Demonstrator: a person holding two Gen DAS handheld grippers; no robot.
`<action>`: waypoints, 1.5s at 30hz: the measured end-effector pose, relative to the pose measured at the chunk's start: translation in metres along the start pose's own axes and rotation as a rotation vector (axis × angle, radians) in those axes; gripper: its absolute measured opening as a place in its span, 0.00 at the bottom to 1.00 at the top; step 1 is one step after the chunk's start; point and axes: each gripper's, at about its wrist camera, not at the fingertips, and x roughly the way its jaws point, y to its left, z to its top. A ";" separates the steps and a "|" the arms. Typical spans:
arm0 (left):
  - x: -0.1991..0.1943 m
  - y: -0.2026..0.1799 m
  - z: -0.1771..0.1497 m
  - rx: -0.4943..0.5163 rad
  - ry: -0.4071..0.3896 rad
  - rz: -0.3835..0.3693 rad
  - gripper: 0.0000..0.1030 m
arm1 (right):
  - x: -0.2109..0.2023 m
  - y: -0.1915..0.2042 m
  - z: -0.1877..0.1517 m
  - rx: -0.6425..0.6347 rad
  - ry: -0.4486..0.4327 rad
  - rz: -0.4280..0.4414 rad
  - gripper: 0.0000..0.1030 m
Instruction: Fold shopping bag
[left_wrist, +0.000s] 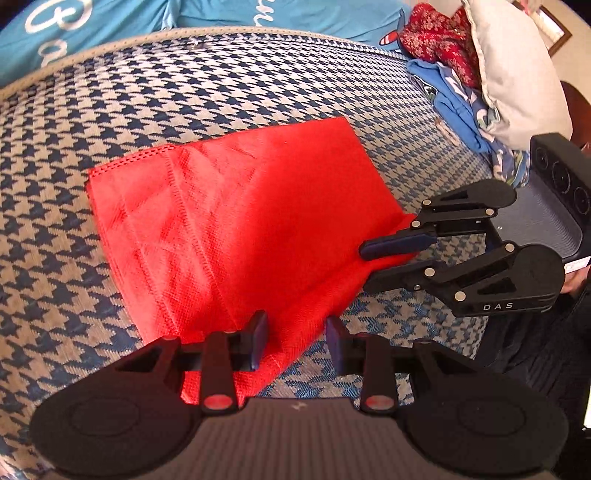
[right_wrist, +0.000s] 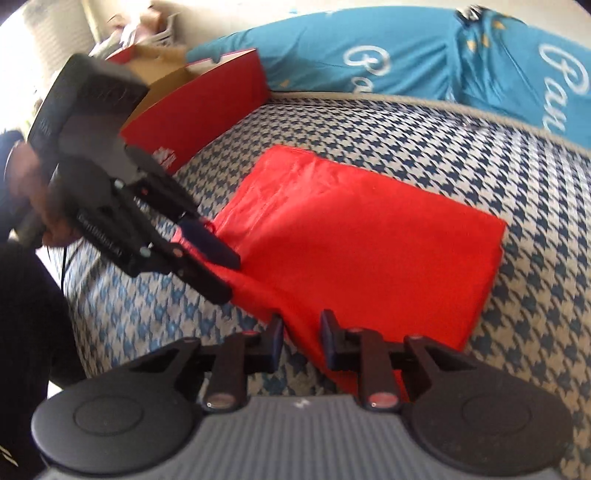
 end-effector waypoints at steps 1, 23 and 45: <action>0.000 0.001 0.000 -0.006 0.000 -0.001 0.32 | 0.001 -0.002 0.001 0.023 0.004 0.000 0.19; 0.002 0.003 0.006 -0.097 0.032 0.049 0.34 | 0.002 0.017 0.004 -0.054 -0.007 -0.127 0.21; 0.030 -0.038 0.018 -0.377 -0.027 0.329 0.34 | 0.010 0.014 0.004 0.008 0.001 -0.134 0.22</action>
